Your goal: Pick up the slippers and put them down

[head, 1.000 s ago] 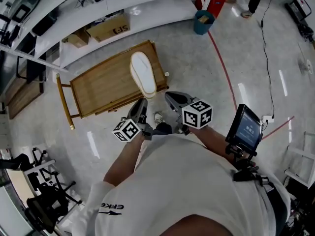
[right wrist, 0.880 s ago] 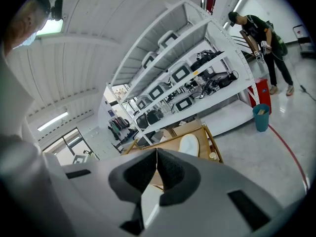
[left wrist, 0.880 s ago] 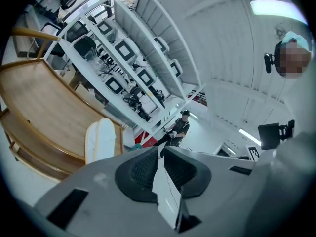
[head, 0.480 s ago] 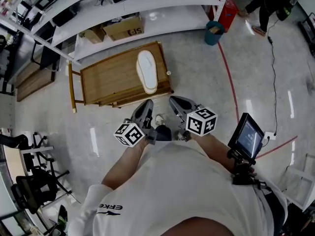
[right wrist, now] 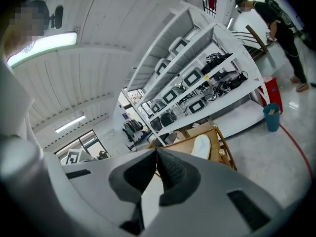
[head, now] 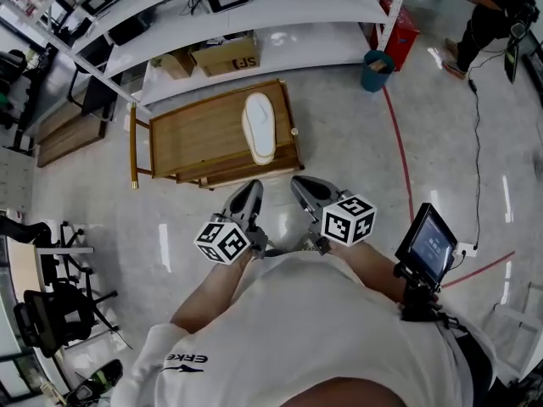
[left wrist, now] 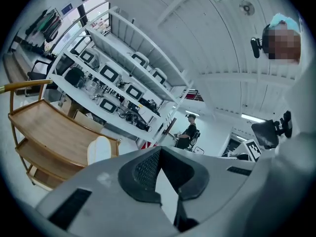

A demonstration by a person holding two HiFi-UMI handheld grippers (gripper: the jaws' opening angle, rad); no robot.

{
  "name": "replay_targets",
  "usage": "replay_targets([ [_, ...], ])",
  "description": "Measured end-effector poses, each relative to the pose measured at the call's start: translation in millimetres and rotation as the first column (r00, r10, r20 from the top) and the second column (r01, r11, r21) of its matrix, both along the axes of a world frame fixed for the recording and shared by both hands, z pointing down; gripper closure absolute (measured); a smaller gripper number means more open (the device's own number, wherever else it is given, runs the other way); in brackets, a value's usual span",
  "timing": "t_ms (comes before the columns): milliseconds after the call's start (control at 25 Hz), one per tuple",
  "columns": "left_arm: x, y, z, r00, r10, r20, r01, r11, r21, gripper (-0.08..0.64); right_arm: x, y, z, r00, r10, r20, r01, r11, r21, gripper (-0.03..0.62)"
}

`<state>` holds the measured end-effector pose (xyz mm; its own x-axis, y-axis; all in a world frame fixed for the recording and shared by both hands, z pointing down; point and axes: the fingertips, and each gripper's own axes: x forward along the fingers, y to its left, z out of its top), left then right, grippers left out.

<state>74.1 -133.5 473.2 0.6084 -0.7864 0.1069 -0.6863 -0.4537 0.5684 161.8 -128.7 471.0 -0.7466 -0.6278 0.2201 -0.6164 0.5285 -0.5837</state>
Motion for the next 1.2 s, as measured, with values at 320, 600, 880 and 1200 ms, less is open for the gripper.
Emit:
replay_targets([
  [320, -3, 5, -16, 0.998, 0.059, 0.008, -0.059, 0.998, 0.038, 0.557, -11, 10, -15, 0.999, 0.027, -0.032, -0.026, 0.999, 0.024, 0.586],
  [600, -33, 21, -24, 0.996, 0.09, 0.007, -0.091, 0.994, 0.059, 0.557, -44, 30, -23, 0.996, 0.045, -0.077, -0.042, 0.998, 0.037, 0.586],
  [880, -48, 37, -30, 0.991, 0.131, 0.008, -0.131, 0.988, 0.078, 0.555, -63, 50, -22, 0.991, 0.07, -0.111, -0.067, 0.997, 0.029, 0.586],
  [1200, -73, 53, -26, 0.989, 0.144, -0.01, -0.143, 0.986, 0.088, 0.557, -94, 70, -18, 0.988, 0.091, -0.128, -0.086, 0.995, 0.041, 0.586],
])
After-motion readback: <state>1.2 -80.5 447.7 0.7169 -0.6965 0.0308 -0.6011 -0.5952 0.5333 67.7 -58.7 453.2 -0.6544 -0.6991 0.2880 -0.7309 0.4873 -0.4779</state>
